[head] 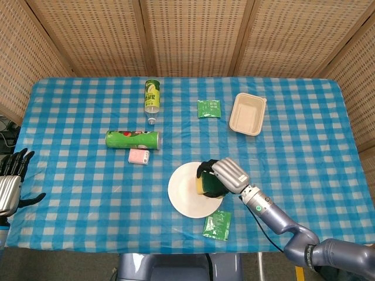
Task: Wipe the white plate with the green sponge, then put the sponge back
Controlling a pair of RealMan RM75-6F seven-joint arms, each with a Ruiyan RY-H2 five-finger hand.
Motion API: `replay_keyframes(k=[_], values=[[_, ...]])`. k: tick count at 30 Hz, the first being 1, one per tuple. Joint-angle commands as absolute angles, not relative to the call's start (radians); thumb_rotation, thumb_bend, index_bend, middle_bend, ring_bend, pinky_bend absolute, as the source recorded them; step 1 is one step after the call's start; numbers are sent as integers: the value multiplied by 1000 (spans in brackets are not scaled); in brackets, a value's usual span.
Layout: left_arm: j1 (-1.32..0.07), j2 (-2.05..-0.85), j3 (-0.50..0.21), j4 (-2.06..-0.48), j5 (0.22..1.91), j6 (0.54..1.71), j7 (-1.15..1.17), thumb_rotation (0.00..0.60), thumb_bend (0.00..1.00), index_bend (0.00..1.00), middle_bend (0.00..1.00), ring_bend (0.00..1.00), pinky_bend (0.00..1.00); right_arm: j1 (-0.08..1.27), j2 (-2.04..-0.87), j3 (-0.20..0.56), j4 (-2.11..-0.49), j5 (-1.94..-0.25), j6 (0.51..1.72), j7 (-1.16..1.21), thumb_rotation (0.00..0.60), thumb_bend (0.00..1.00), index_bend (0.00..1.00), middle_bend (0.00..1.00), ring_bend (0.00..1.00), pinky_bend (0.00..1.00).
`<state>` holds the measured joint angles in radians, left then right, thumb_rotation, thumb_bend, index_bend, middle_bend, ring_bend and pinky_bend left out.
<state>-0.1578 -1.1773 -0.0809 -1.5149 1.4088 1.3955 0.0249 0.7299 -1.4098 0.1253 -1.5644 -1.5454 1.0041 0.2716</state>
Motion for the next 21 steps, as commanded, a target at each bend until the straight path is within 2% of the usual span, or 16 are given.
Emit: replay_keyframes(k=[1, 11, 21], values=[[-158, -1177, -80, -1515, 1410, 1396, 26, 600, 0, 0, 0, 0, 0, 743, -1479, 91, -1477, -1601, 1020, 297, 600, 383, 492, 549, 483, 677], [-162, -1178, -78, -1515, 1402, 1382, 32, 600, 0, 0, 0, 0, 0, 748, -1603, 76, -1316, -1631, 1060, 257, 600, 383, 506, 563, 494, 678], [-173, -1184, -81, -1506, 1389, 1360, 37, 600, 0, 0, 0, 0, 0, 752, -1676, 80, -1252, -1626, 1076, 223, 600, 383, 508, 564, 500, 682]])
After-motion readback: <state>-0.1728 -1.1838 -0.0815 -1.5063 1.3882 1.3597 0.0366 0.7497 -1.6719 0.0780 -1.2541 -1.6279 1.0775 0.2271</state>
